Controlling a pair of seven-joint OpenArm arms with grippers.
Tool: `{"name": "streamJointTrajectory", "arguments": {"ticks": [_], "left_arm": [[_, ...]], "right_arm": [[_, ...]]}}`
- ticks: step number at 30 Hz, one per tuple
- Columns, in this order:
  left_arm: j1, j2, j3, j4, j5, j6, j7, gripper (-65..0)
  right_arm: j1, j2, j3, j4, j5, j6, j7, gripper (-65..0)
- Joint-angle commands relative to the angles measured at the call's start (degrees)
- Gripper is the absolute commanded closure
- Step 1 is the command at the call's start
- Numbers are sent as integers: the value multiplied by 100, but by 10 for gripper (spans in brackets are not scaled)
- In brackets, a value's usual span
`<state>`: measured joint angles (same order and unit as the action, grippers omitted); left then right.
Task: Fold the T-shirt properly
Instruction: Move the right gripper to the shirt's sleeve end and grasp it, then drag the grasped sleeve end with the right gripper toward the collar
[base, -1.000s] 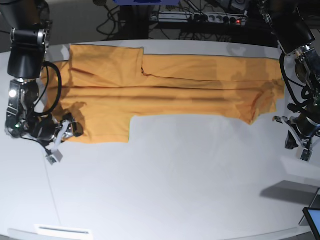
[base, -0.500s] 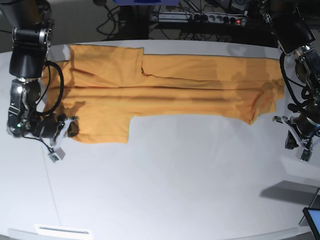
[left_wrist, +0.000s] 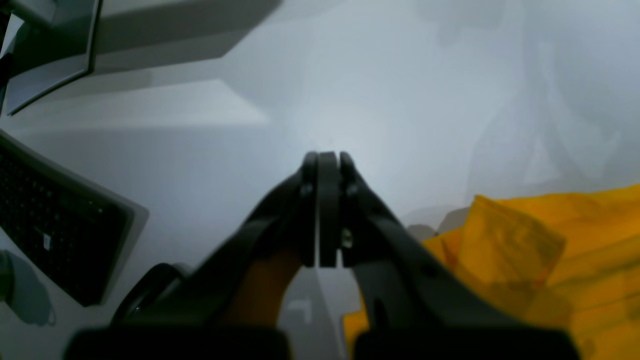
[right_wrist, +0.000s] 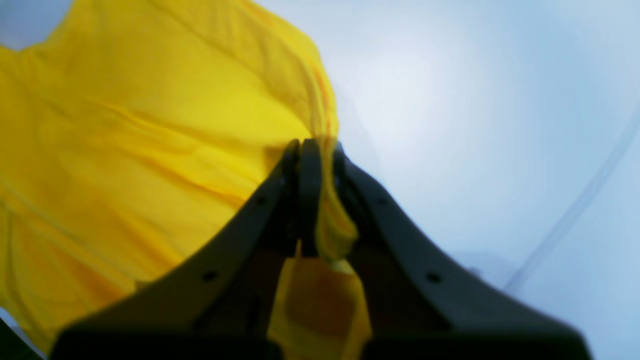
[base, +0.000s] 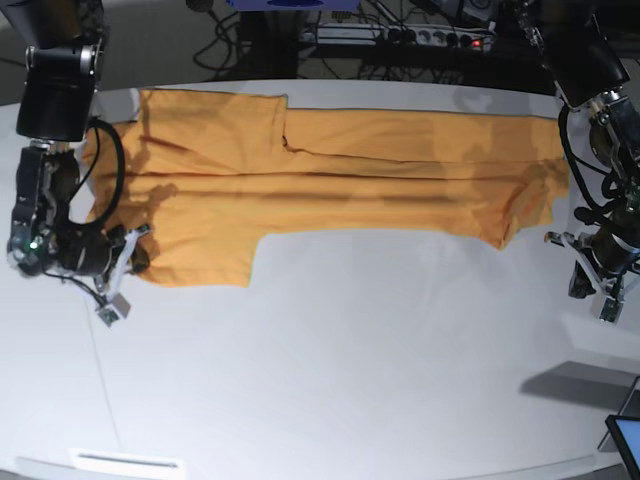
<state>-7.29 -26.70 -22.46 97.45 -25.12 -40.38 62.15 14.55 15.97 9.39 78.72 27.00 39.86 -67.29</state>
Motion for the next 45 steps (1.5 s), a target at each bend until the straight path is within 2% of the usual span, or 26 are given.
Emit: {"name": "streamJointTrajectory", "arguments": {"ticks": [1,6,13,19,22,33,45], "left_arm": [[-111,-113,-27,70,-33,38,-118,0],[-111,-104,-27,62,-33,38,-118,0],[-111,-104,-27,18,-33,38,-118,0],[-119,-95,-27,-220,-33,38,-127,0],[-119,-95,-27,-220,-33,38,-127,0],[-119,-95,-27,-220,-41,38,-127,0],[-119,-95,-27,-220,-41,38,-127,0]], "right_arm": [[141,69,41,229,100,14,17,0],[71,69,59,722,108,14,-291,0],[-325,60,551,1214,117,14,-528,0],[-800,104,912,1759,838,14,-599,0],[-949,96,1017,1979,979,14,-739,0],[-1573,69,1035,2603,1445,14,-748,0],[-2241,60,1035,2814,1489,14,-775,0]]}}
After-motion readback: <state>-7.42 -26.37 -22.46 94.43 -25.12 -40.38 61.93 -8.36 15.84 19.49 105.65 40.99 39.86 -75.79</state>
